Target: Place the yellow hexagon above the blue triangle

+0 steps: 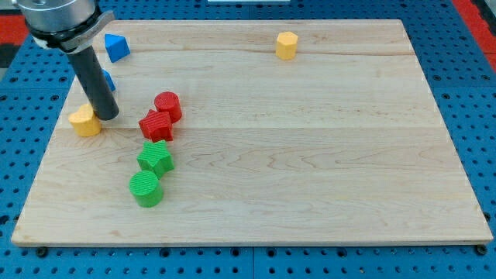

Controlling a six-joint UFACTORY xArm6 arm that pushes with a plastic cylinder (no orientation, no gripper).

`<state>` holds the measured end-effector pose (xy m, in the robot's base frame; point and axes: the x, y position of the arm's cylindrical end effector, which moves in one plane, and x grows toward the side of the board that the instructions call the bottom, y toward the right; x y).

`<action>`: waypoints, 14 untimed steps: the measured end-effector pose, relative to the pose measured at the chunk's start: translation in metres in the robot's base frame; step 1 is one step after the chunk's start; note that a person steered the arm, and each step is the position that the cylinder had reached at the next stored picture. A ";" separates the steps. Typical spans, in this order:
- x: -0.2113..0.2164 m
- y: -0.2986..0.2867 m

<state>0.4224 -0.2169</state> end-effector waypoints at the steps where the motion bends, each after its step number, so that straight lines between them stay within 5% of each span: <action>1: -0.048 0.028; 2: -0.070 0.074; 4: -0.075 0.285; 5: -0.105 0.346; 7: -0.171 0.320; 14: -0.134 0.210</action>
<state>0.2880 -0.0067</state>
